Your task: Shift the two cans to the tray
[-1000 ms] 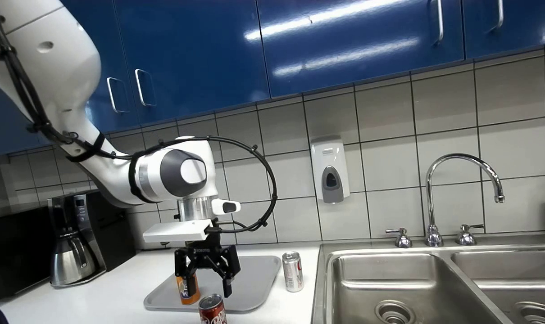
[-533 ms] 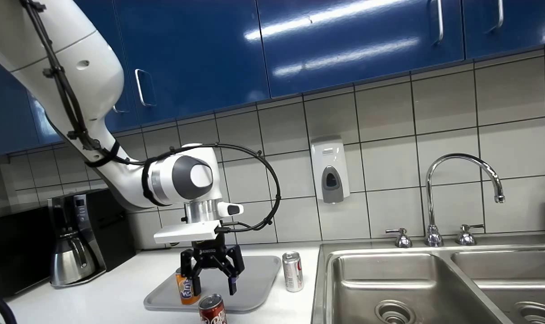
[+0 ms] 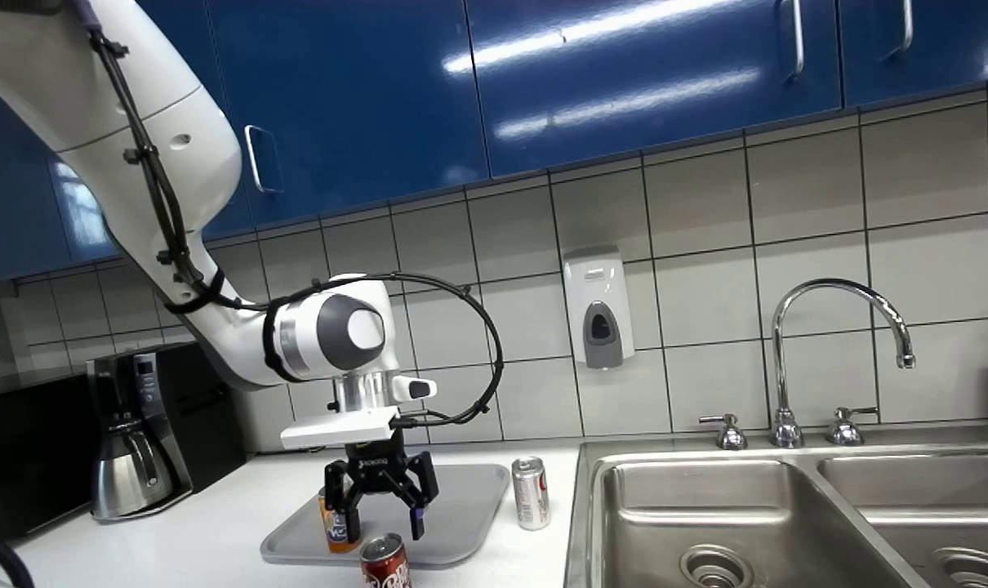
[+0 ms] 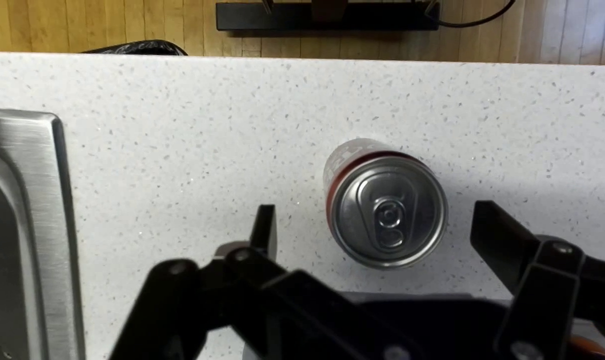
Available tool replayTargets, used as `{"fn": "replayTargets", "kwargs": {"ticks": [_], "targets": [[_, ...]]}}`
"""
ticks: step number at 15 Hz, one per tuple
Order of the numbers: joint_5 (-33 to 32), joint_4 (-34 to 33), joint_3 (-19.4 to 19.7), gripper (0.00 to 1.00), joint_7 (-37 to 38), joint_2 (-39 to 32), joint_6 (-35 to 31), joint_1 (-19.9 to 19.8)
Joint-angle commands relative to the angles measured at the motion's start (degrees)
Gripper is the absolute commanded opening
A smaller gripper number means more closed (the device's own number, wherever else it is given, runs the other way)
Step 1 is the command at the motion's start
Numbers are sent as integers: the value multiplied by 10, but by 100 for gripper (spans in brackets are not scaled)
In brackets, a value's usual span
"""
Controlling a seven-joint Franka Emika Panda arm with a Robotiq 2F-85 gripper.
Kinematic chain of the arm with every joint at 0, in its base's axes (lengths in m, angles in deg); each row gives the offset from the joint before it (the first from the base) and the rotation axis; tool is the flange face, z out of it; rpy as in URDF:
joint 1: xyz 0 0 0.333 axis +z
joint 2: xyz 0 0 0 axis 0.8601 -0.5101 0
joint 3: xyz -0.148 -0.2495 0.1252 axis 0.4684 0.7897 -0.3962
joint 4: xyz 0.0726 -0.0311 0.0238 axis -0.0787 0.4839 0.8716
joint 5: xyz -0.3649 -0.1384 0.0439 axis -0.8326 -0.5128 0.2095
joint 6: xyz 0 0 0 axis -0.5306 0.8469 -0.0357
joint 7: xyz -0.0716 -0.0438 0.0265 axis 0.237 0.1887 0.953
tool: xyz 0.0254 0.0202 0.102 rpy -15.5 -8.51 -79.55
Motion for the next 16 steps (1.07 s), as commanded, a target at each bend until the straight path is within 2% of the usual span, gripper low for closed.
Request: {"fn": "replayTargets", "kwargs": {"ticks": [1,16], "targets": [[-5,-15,-8,100,-6,-24,-5,-1],[-27,14,-11,100,-5,-45,-45,2]]}}
